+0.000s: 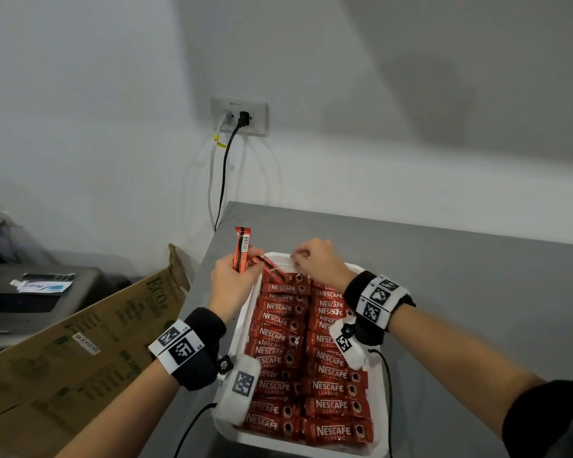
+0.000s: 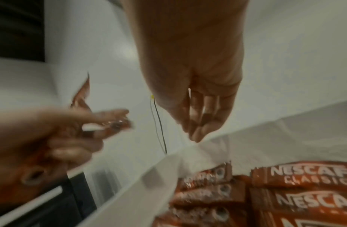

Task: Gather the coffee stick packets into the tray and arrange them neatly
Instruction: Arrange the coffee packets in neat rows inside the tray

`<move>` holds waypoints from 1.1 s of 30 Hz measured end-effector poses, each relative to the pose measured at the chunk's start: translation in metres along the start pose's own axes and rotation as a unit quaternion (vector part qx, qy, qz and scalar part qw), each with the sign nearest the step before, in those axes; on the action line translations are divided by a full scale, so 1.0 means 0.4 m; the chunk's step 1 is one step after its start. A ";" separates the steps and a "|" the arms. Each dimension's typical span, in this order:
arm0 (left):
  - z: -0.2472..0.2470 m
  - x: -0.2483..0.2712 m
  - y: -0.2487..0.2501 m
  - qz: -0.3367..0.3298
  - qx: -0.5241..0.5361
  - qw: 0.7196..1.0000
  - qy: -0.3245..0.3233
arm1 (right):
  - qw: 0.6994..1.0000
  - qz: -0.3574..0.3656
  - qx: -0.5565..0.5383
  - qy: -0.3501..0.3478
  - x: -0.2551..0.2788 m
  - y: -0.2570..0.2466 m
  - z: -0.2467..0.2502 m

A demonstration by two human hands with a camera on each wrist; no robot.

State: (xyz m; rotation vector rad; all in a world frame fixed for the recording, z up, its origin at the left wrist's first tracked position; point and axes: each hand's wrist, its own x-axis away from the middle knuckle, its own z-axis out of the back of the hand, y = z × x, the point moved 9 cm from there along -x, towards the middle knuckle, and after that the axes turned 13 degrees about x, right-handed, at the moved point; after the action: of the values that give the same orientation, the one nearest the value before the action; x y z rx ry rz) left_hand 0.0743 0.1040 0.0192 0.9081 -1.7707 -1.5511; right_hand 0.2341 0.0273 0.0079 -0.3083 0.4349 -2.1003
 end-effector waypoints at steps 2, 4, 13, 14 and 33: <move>-0.008 0.003 0.000 -0.006 0.010 1.000 0.005 | 0.987 0.013 -0.158 -0.034 0.054 -0.029 0.010; -0.032 0.012 0.006 -0.010 0.031 0.999 -0.002 | 0.965 0.045 -0.245 -0.083 0.113 -0.066 -0.007; -0.103 0.047 -0.037 0.130 0.038 0.988 -0.073 | 0.985 0.048 -0.038 0.159 0.180 0.031 0.099; -0.114 0.053 -0.040 0.140 0.004 0.985 -0.098 | 0.984 0.063 -0.032 0.161 0.184 0.031 0.100; -0.108 0.053 -0.004 0.014 -0.111 0.989 -0.095 | 0.998 0.009 0.025 -0.054 0.142 0.133 0.072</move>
State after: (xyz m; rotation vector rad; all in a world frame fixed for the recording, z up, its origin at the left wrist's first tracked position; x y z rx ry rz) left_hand 0.0971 0.0618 0.0233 0.6443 -1.6861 -1.8241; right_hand 0.2553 -0.0526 0.0141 -0.3862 0.3197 -2.0623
